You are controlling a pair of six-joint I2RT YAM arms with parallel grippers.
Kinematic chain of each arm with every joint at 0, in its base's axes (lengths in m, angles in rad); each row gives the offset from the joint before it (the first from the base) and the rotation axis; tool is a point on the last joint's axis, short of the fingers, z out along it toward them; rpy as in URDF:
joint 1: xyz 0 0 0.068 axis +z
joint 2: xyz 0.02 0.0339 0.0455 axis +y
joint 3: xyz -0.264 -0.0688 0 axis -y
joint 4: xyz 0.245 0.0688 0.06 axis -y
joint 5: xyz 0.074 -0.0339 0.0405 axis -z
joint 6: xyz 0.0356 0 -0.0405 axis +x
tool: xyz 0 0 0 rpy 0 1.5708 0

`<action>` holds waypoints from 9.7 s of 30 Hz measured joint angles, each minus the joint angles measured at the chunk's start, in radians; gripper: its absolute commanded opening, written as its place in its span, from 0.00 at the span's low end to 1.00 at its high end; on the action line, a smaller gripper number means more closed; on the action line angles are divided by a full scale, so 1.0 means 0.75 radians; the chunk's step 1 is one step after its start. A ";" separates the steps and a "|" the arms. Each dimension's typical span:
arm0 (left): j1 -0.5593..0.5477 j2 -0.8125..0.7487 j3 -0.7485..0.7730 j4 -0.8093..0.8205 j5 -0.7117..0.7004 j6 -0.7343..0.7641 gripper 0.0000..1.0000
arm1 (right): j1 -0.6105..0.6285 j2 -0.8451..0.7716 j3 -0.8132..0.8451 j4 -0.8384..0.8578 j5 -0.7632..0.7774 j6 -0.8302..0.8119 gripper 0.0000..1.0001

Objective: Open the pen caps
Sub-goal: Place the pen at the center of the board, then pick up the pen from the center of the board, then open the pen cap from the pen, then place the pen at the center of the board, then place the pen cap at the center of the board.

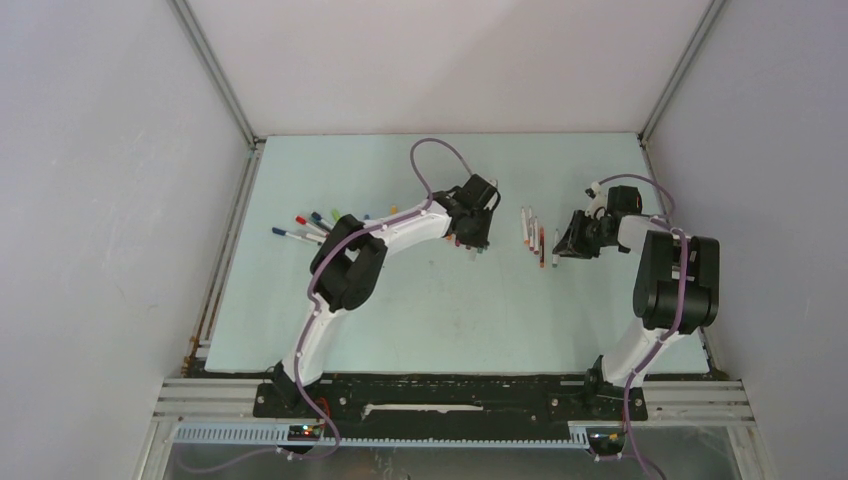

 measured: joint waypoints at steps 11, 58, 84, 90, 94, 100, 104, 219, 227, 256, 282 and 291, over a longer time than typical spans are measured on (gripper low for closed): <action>0.000 0.030 0.073 -0.081 -0.016 0.016 0.34 | -0.009 -0.001 0.012 -0.020 -0.040 -0.006 0.33; 0.504 -0.389 -0.547 0.092 -0.239 0.178 0.46 | -0.039 -0.596 0.063 -0.516 -0.747 -0.766 0.35; 0.542 -0.126 -0.202 -0.140 -0.148 0.227 0.14 | -0.022 -0.592 0.063 -0.525 -0.748 -0.770 0.35; 0.545 -0.124 -0.202 -0.141 -0.133 0.231 0.00 | -0.022 -0.592 0.063 -0.526 -0.748 -0.771 0.35; 0.545 -0.150 -0.243 -0.102 -0.114 0.225 0.00 | -0.017 -0.593 0.064 -0.548 -0.759 -0.811 0.39; 0.543 -0.364 -0.553 0.055 -0.022 0.183 0.00 | 0.054 -0.627 0.064 -0.636 -0.788 -0.946 0.43; 0.528 -0.630 -0.817 0.246 0.089 0.113 0.00 | 0.097 -0.668 0.064 -0.689 -0.841 -1.032 0.48; 0.004 -0.905 -1.096 1.694 0.462 -0.482 0.00 | 0.419 -0.684 -0.309 0.529 -1.195 0.001 0.00; 0.370 -1.008 -0.977 1.845 0.072 -0.490 0.00 | 0.514 -0.593 -0.335 0.438 -1.241 -0.030 0.00; 0.033 -0.872 -0.942 0.771 0.163 -0.173 0.03 | 0.064 -0.556 -0.191 0.017 -0.036 -0.243 0.07; -0.070 -0.134 -0.174 0.259 0.049 -0.066 0.08 | -0.069 -0.215 -0.163 0.043 0.001 -0.058 0.09; -0.073 -0.035 -0.085 0.208 0.049 -0.057 0.11 | -0.069 -0.181 -0.140 0.018 0.001 -0.054 0.12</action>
